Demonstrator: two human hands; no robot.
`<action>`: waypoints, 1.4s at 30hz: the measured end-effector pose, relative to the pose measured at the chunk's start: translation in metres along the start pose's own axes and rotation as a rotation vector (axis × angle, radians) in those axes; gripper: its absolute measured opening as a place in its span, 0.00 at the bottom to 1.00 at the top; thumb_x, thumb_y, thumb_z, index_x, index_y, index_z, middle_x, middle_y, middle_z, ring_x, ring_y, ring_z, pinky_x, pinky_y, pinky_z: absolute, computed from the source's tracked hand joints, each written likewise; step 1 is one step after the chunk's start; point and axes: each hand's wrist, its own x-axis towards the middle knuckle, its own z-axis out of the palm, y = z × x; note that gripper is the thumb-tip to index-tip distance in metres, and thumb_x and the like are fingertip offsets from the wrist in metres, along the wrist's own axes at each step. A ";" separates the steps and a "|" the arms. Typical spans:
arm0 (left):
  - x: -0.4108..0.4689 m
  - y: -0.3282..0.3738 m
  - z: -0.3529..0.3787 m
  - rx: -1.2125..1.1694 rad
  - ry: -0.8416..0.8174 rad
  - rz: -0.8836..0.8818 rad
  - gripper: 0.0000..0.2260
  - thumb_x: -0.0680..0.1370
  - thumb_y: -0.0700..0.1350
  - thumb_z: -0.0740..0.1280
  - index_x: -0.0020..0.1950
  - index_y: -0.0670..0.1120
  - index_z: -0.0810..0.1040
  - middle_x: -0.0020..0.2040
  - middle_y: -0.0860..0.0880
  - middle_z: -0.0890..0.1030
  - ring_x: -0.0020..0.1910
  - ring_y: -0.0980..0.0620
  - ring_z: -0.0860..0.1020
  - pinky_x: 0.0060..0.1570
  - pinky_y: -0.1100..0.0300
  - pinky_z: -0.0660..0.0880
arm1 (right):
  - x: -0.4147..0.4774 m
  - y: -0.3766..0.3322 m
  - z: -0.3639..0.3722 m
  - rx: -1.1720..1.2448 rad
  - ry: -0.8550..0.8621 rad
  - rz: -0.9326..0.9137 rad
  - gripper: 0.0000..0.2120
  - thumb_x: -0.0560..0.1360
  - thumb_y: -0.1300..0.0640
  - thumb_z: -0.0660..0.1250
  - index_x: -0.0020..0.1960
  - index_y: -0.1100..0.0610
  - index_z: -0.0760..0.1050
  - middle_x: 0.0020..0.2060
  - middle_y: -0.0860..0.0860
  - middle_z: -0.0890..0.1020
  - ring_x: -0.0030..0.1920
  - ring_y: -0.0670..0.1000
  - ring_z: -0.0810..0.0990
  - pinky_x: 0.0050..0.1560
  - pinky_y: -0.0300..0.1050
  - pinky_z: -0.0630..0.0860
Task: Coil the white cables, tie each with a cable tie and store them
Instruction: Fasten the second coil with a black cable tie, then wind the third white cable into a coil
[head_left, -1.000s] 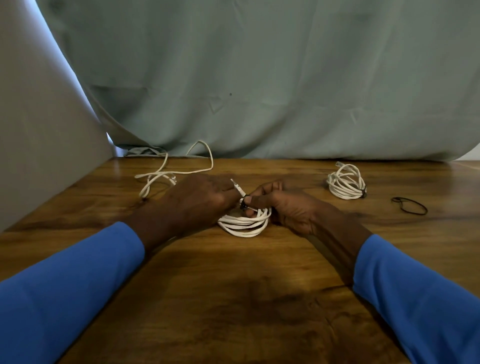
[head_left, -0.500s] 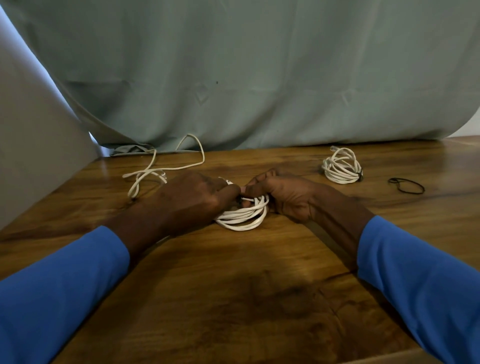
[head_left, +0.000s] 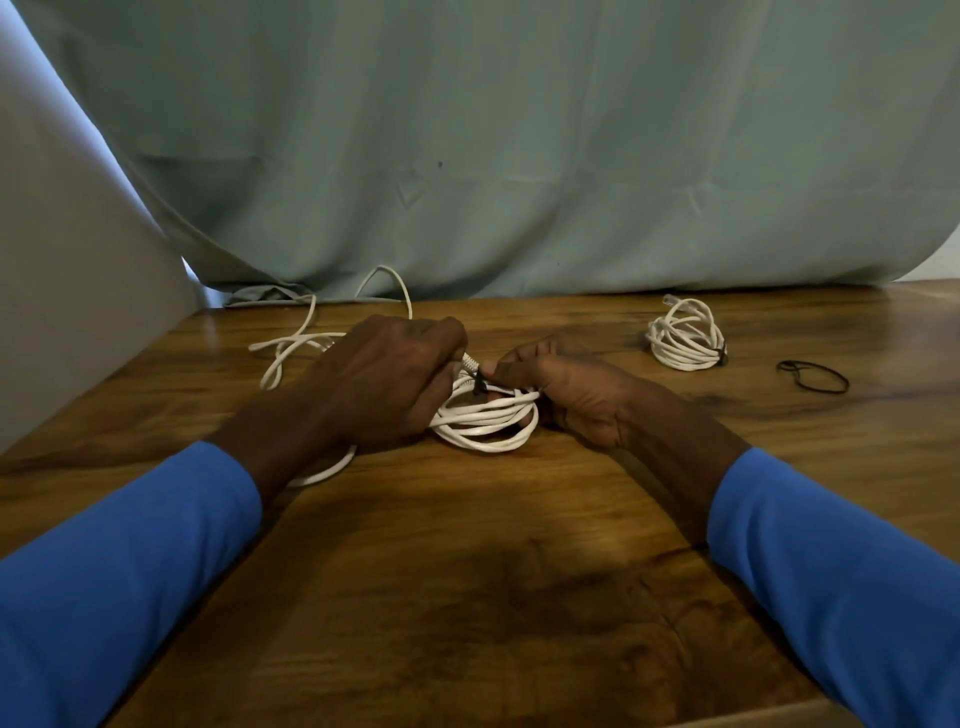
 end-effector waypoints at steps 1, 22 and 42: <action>0.000 0.000 0.001 -0.041 0.003 -0.028 0.05 0.81 0.49 0.61 0.50 0.49 0.74 0.36 0.54 0.75 0.31 0.53 0.71 0.33 0.58 0.63 | 0.000 0.000 0.000 0.001 0.004 -0.004 0.08 0.80 0.63 0.70 0.42 0.63 0.81 0.33 0.54 0.85 0.32 0.48 0.83 0.32 0.39 0.79; -0.006 0.032 0.000 -0.369 0.264 -0.419 0.14 0.81 0.52 0.69 0.65 0.53 0.75 0.61 0.56 0.78 0.60 0.57 0.76 0.56 0.57 0.74 | -0.018 0.010 0.009 0.286 0.190 -0.150 0.06 0.78 0.67 0.70 0.54 0.69 0.80 0.41 0.62 0.85 0.39 0.54 0.85 0.41 0.47 0.85; 0.021 0.089 0.036 -0.399 -0.146 -0.040 0.15 0.78 0.65 0.56 0.55 0.60 0.76 0.69 0.58 0.71 0.70 0.56 0.69 0.59 0.53 0.74 | -0.193 0.041 -0.170 -1.144 1.090 -0.156 0.12 0.70 0.52 0.80 0.50 0.46 0.82 0.52 0.49 0.77 0.49 0.49 0.77 0.48 0.43 0.74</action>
